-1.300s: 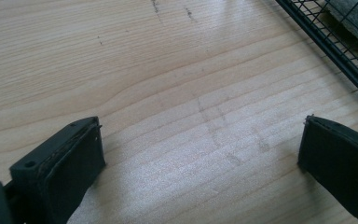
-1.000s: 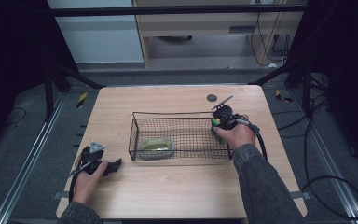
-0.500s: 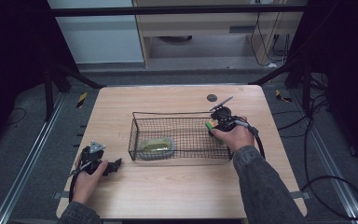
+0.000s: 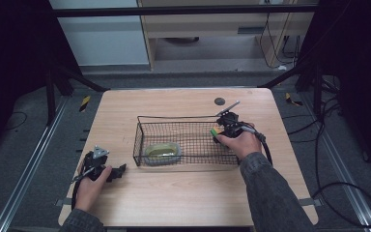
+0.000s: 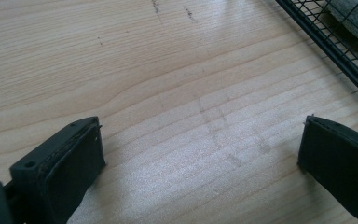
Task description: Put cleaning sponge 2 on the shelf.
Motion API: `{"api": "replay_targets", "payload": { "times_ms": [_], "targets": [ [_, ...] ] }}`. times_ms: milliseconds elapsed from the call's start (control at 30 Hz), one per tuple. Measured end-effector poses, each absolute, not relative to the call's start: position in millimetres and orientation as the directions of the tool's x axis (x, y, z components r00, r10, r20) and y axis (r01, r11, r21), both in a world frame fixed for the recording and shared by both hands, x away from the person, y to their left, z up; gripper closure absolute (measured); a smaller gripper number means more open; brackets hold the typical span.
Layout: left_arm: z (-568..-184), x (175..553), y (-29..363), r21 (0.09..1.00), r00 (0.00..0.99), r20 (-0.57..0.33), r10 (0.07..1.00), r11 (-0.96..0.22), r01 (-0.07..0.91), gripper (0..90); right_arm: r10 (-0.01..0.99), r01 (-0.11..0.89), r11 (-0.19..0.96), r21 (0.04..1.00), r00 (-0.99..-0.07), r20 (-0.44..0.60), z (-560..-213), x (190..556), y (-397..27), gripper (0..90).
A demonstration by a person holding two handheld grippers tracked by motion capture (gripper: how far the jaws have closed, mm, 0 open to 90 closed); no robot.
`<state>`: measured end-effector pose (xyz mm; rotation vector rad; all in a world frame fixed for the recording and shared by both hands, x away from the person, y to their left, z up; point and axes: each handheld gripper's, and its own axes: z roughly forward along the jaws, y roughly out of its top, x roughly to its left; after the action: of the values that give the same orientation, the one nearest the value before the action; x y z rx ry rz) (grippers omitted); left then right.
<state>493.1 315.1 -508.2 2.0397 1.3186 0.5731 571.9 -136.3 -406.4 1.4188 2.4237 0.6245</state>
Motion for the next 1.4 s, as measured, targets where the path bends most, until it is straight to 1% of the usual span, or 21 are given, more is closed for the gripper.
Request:
{"api": "replay_targets", "payload": {
  "times_ms": [67,333,600,833,1067,1400],
  "targets": [
    [-508,493,315,0.710,0.403,0.020,0.915,-0.297,0.638,0.0,0.871,0.756,0.433,0.491,-0.491,-0.011,-406,572,-136,36.7],
    [-508,493,315,0.710,0.403,0.020,0.915,-0.297,0.638,0.0,0.861,0.743,0.434,0.510,-0.509,0.009,-404,566,-134,25.9],
    [-508,493,315,0.710,0.403,0.018,0.915,-0.295,0.639,0.0,0.857,0.730,0.432,0.529,-0.515,0.010,-403,560,-133,20.9],
    [-508,493,315,0.710,0.403,0.019,0.915,-0.296,0.639,0.0,0.858,0.716,0.417,0.559,-0.513,0.017,-399,557,-134,14.8],
    [-508,493,315,0.710,0.403,0.018,0.915,-0.296,0.639,0.0,0.856,0.699,0.397,0.595,-0.516,0.035,-395,551,-137,10.5],
    [-508,493,315,0.708,0.405,0.022,0.914,-0.300,0.639,0.0,0.857,0.668,0.380,0.640,-0.515,0.029,-387,543,-147,7.9]
  ]
}}
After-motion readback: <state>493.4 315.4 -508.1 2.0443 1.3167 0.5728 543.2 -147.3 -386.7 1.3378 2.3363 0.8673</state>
